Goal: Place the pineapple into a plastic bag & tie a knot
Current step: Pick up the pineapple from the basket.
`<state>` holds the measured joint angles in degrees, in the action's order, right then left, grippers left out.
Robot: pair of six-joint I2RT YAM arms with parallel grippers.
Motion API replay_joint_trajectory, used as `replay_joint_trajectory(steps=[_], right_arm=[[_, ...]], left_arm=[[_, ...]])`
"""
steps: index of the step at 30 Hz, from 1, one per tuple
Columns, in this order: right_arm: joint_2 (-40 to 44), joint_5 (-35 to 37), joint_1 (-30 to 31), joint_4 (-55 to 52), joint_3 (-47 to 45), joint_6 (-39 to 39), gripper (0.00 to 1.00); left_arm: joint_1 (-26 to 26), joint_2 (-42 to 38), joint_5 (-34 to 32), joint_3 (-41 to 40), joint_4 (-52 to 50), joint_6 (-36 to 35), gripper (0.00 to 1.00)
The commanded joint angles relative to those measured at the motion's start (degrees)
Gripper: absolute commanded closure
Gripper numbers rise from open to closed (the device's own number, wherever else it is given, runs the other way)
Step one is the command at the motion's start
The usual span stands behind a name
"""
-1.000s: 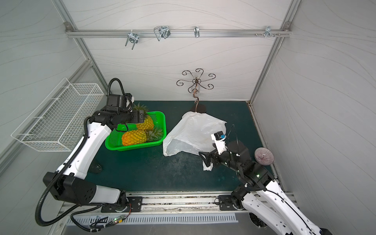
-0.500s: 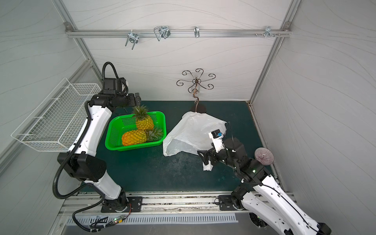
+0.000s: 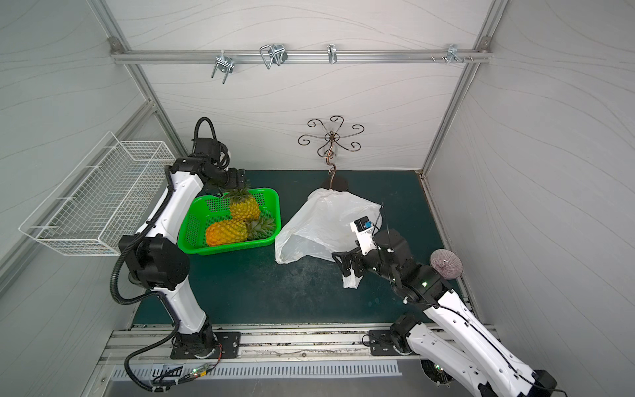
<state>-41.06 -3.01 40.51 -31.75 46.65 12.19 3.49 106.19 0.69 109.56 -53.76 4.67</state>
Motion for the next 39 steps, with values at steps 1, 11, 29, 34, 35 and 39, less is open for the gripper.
replay_joint_trajectory(steps=[1,11,29,34,35,39], right_arm=[[0.08,0.12,-0.26,0.86,1.21,0.23,0.01],[0.5,2.86,-0.26,-1.33,1.21,1.15,0.01],[-9.62,13.82,-0.07,-25.38,11.01,6.75,0.04],[-12.17,9.3,0.49,-24.85,8.03,11.0,0.05],[-12.54,8.6,0.46,-24.37,7.49,11.61,0.05],[-13.6,3.45,0.64,-18.94,4.21,14.72,0.06]], left_arm=[[-0.06,1.08,1.04,-0.53,-0.94,-0.49,0.05],[-0.01,3.92,1.33,-1.12,-0.68,-1.49,0.29],[-0.07,1.49,2.47,-3.56,3.28,-1.61,1.0],[-0.13,-1.65,3.33,-5.36,6.11,0.29,1.0],[-0.07,-2.25,3.46,-5.34,6.51,0.58,1.0],[-0.09,-5.16,4.2,-5.39,8.4,2.04,1.0]])
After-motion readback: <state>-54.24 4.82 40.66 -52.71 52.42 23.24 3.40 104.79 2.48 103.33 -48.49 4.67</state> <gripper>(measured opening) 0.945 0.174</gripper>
